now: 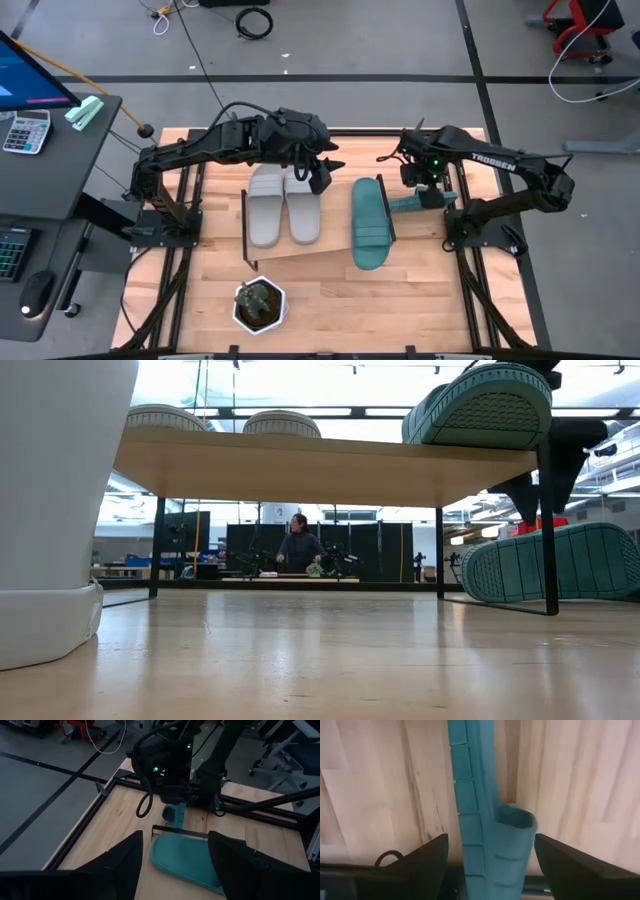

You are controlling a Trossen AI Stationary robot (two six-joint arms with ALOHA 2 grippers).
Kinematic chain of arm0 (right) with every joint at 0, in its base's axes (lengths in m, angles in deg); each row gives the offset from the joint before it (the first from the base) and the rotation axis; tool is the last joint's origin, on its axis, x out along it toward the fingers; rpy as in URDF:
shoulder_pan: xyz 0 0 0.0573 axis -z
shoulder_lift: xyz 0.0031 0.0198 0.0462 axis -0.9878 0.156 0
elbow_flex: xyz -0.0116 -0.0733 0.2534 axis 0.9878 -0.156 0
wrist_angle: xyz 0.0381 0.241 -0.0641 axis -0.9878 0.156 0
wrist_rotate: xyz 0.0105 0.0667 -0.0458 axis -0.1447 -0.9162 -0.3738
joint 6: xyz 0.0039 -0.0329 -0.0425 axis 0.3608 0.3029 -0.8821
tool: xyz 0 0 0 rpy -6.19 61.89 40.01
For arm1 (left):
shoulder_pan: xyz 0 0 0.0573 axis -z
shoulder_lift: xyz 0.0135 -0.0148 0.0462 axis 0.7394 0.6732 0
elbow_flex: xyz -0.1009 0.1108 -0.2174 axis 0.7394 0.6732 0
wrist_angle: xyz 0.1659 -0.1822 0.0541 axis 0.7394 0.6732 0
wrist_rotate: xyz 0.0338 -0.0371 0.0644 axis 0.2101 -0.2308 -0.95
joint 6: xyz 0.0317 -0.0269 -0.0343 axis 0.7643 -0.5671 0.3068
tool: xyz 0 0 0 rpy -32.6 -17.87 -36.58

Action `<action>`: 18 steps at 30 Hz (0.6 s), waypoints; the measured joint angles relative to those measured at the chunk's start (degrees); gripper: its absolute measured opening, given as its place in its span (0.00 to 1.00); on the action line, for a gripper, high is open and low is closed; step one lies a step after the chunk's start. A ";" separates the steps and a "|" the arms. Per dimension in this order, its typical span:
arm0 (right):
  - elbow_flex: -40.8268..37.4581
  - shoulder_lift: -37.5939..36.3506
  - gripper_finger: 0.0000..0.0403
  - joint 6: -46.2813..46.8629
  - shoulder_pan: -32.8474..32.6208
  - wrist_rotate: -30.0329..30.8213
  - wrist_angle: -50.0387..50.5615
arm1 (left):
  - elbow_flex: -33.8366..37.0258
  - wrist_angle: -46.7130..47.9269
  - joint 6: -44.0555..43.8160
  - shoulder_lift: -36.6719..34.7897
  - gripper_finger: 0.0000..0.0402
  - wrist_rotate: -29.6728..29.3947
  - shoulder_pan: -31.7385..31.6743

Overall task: Pick and place slides into the shelf
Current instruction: Put the green slide on the shelf

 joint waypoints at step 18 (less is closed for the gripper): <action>-19.66 -10.40 0.60 5.08 -0.12 9.86 -11.14 | 0.00 0.91 -0.02 0.00 0.55 0.00 -1.23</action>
